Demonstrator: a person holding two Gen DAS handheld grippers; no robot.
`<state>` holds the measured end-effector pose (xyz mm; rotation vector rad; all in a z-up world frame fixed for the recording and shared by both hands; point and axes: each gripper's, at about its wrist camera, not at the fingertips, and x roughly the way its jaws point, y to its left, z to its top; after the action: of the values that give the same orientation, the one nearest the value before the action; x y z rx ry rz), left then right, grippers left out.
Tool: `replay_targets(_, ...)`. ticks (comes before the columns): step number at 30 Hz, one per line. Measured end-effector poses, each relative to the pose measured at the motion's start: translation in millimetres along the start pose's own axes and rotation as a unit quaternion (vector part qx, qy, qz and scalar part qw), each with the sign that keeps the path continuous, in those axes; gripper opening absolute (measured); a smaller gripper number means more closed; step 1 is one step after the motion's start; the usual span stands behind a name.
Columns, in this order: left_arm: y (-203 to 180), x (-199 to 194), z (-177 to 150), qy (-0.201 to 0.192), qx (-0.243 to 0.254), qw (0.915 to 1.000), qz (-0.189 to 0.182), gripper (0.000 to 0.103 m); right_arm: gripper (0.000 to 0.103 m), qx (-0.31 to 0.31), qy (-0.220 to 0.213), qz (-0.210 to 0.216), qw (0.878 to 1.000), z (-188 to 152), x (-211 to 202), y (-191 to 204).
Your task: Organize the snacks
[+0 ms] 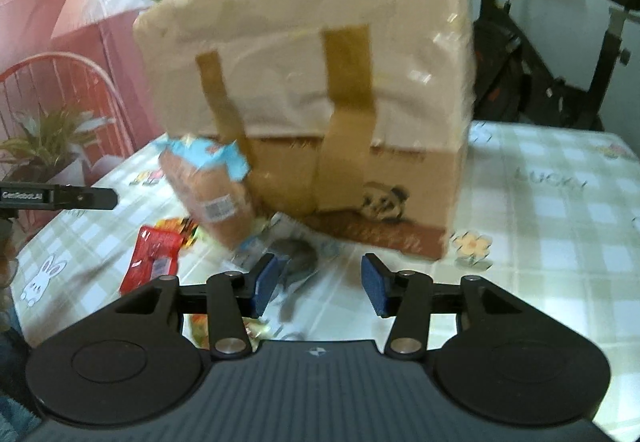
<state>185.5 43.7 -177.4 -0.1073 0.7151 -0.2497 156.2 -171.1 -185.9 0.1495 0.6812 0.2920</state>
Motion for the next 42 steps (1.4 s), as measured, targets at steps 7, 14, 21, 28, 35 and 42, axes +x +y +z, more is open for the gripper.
replay_targets(7, -1.1, 2.1, -13.1, 0.017, -0.010, 0.9998, -0.001, 0.066, 0.055, -0.052, 0.045, 0.041, 0.997, -19.9, 12.9, 33.4)
replay_targets(14, -2.6, 4.0, -21.0, 0.031, -0.016, 0.9994, -0.003, 0.066, 0.066, -0.111, 0.070, 0.046, 0.990, -24.6, 30.8, 57.8)
replay_targets(21, -9.8, 12.7, -23.3, 0.039, -0.003, 0.9992, 0.006, 0.066, 0.065, -0.146, 0.064, 0.034, 0.987, -29.3, 40.3, 68.3)
replay_targets(28, -18.8, 36.6, -18.6, 0.050, 0.019, 0.9981, 0.029, 0.068, 0.057, -0.136, 0.056, 0.025, 0.989, -33.5, 28.5, 61.0)
replay_targets(35, -31.7, 57.6, -15.0, 0.051, 0.038, 0.9967, 0.050, 0.068, 0.047, -0.078, 0.031, -0.016, 0.996, -34.1, 10.2, 34.3)
replay_targets(42, -32.7, 54.5, -22.7, 0.034, 0.054, 0.9958, 0.065, 0.056, 0.048, -0.081, 0.022, -0.018, 0.996, -39.3, 10.7, 33.9)
